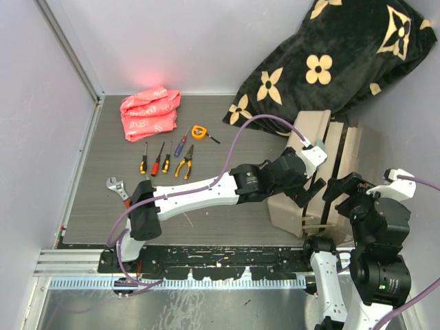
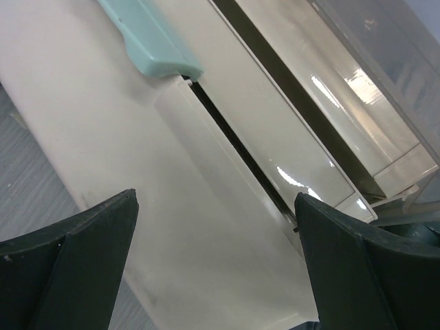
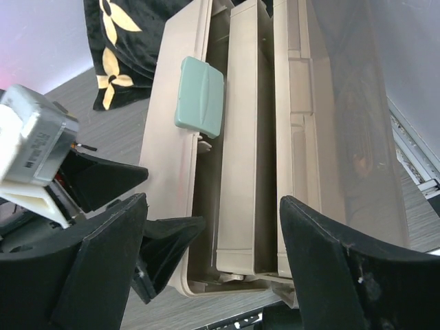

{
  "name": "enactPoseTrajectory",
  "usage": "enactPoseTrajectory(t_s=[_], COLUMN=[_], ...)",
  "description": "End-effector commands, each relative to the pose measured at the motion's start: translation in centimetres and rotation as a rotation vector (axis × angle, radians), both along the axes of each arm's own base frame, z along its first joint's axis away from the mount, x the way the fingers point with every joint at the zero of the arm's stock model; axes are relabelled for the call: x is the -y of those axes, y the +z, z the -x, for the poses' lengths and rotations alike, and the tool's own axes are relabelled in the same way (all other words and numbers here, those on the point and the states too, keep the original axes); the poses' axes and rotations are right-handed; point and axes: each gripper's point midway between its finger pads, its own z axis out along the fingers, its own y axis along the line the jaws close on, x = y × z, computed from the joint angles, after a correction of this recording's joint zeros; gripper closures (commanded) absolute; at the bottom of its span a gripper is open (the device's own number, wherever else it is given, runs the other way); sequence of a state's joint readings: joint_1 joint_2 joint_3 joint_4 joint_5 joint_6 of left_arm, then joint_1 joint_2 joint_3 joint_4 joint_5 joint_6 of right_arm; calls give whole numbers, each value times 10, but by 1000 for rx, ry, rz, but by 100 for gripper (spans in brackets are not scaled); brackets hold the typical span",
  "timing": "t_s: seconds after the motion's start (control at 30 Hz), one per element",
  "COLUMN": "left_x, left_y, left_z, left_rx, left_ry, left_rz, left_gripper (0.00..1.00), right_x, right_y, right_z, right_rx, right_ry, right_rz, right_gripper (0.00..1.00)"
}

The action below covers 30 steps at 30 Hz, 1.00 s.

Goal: Pack the tool kit

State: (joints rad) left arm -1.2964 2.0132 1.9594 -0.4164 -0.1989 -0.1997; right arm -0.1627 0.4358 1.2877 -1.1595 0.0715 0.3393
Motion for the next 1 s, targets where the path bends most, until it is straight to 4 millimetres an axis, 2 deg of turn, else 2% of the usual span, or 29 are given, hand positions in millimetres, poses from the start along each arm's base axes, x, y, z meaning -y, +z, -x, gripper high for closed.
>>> enactPoseTrajectory(t_s=[0.0, 0.13, 0.23, 0.53, 0.67, 0.7, 0.93, 0.97], left_x=[7, 5, 1, -20, -31, -34, -44, -44], left_y=[18, 5, -1, -25, -30, -32, -46, -47], left_z=[0, -12, -22, -37, -43, -44, -45, -45], left_rx=[18, 56, 105, 209, 235, 239, 256, 257], left_ry=[49, 115, 178, 278, 323, 334, 341, 337], left_rz=[48, 10, -22, -131, -163, -170, -220, -224], left_gripper=[0, 4, 12, 62, 95, 100, 98, 87], right_x=[3, 2, 2, 0, 0, 1, 2, 2], right_y=[10, 8, 7, 1, 0, -1, -5, -6], right_z=[7, 10, 10, 11, 14, 14, 19, 20], right_rx=[44, 41, 41, 36, 38, 37, 29, 26], right_ry=[-24, -24, -25, -18, -17, -19, -23, -23], right_rz=[7, 5, 1, -2, 0, 0, 5, 5], right_gripper=[17, 17, 17, 17, 17, 17, 16, 16])
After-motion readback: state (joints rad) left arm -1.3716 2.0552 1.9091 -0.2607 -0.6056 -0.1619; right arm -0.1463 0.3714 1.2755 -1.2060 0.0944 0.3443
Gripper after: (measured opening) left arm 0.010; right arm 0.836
